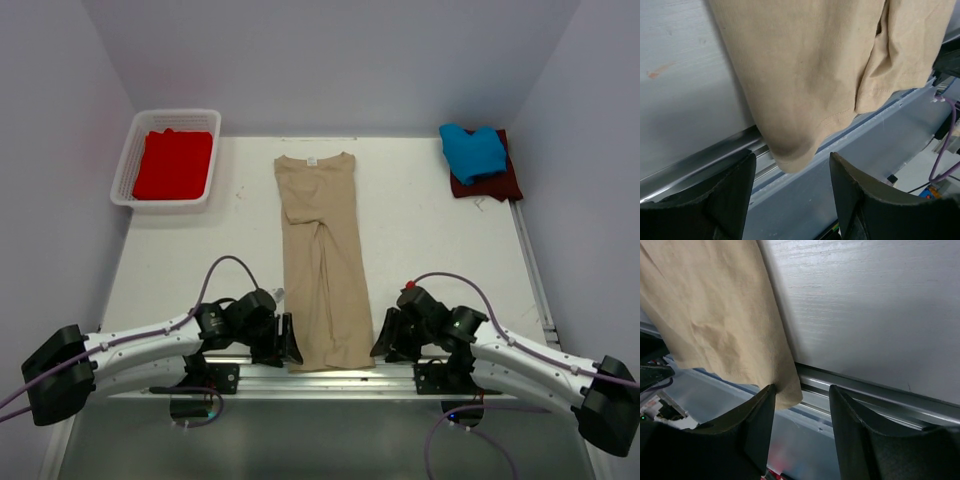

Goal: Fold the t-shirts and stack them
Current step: Grab the bottom of the folded rectangular tshirt with both arms

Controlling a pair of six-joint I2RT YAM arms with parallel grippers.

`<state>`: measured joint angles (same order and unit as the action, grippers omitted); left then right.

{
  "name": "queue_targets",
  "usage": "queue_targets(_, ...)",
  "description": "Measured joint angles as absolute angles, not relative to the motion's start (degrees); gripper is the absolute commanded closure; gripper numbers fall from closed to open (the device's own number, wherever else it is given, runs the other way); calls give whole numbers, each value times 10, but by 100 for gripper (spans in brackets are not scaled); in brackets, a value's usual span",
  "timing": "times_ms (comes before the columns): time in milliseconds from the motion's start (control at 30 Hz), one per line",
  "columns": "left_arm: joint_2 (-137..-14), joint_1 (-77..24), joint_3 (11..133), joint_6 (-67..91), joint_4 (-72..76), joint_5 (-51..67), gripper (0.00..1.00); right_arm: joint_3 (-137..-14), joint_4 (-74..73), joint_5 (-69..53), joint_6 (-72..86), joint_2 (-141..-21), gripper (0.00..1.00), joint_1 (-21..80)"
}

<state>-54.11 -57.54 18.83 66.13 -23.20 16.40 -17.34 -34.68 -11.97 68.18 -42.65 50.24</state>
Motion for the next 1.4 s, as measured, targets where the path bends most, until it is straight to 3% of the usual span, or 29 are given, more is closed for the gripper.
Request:
queue_targets(300,-555,-583,162,693,-151,177,39,-173,-298,-144,687,-469,58,504)
queue_targets(533,-569,-586,145,706,-106,181,51,-156,-269,-152,701,-471,69,515)
queue_targets(733,-576,-587,128,714,-69,184,60,-154,-256,-161,710,-481,85,528)
queue_targets(867,-579,-588,123,717,-57,184,70,-154,-245,-163,714,-502,100,536)
queue_targets(933,-579,-590,119,719,-56,182,78,-154,-241,-165,715,-507,100,538)
queue_targets(1033,-573,-590,116,722,-59,177,100,-154,-240,-164,714,-506,100,540)
queue_targets(1400,-500,-603,162,682,-191,69,100,-258,-297,-106,643,-499,100,540)
